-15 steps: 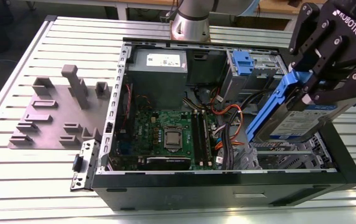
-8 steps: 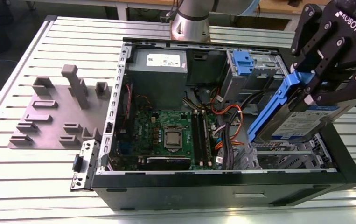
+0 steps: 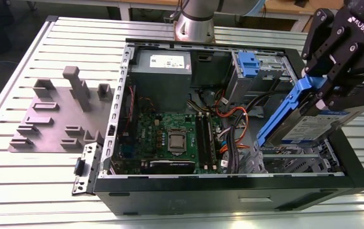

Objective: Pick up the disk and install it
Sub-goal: 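Insert the disk into the insertion slot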

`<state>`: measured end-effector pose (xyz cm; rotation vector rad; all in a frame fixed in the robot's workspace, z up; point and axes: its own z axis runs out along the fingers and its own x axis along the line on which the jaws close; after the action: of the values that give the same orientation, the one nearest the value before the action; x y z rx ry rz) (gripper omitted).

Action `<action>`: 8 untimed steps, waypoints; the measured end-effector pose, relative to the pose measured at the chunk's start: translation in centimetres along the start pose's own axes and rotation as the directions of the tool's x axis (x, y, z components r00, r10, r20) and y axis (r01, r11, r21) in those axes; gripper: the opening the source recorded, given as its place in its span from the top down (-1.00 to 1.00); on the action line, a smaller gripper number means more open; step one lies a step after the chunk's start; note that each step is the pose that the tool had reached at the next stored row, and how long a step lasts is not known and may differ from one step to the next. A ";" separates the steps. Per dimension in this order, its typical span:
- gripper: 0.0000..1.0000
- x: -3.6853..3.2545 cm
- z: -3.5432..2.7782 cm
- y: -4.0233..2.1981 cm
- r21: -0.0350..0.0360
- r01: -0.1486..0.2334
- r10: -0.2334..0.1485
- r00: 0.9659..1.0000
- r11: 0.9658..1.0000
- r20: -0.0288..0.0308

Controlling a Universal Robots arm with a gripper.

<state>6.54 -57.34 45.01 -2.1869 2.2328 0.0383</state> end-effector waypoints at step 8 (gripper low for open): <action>0.27 0.01 0.59 -0.43 0.000 -0.002 0.002 1.000 1.000 0.000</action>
<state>6.97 -57.33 44.42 -2.1844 2.2352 0.0383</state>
